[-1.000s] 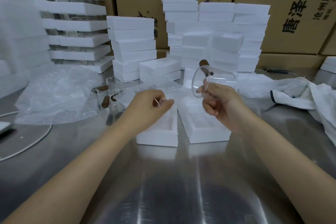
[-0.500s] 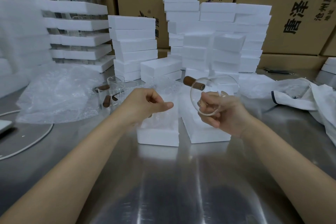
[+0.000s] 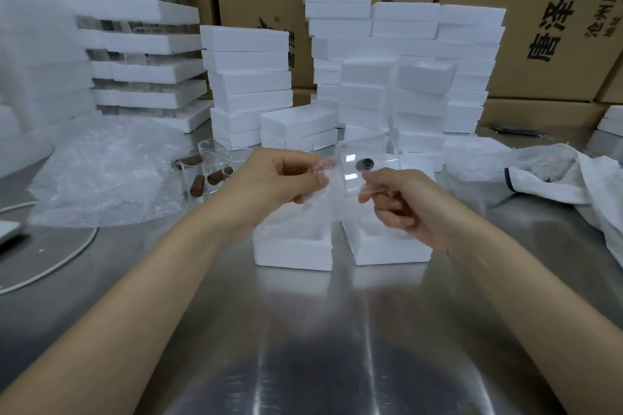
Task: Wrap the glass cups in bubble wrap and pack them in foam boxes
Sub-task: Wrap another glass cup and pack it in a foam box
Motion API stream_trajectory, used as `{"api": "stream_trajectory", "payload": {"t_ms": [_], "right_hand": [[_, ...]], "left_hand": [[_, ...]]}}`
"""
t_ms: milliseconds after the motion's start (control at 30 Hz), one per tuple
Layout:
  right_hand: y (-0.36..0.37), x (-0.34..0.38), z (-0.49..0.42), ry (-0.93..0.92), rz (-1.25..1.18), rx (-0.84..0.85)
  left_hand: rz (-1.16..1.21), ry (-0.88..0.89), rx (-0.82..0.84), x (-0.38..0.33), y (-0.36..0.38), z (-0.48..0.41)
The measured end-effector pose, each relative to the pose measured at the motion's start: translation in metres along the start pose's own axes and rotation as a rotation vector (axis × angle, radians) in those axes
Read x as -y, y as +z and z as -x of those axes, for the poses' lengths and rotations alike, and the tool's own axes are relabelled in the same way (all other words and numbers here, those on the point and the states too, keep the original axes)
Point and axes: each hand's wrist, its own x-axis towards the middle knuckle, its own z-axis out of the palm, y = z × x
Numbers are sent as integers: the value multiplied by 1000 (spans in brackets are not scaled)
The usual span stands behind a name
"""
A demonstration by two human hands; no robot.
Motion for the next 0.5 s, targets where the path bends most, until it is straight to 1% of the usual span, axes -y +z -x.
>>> {"api": "stream_trajectory", "payload": {"t_ms": [67, 133, 200, 233, 367, 500], "right_hand": [[2, 1, 0, -43, 67, -95], [3, 2, 2, -59, 149, -137], [5, 2, 4, -80, 292, -150], [6, 1, 5, -91, 360, -154], [17, -4, 8, -167, 545, -148], [21, -3, 7, -219, 615, -151]], "left_hand": [[30, 6, -2, -1, 3, 1], [67, 47, -91, -1, 6, 0], [95, 101, -201, 0, 5, -3], [83, 131, -230, 0, 5, -3], [-97, 232, -220, 4, 16, -1], [-106, 291, -264, 7, 26, 2]]}}
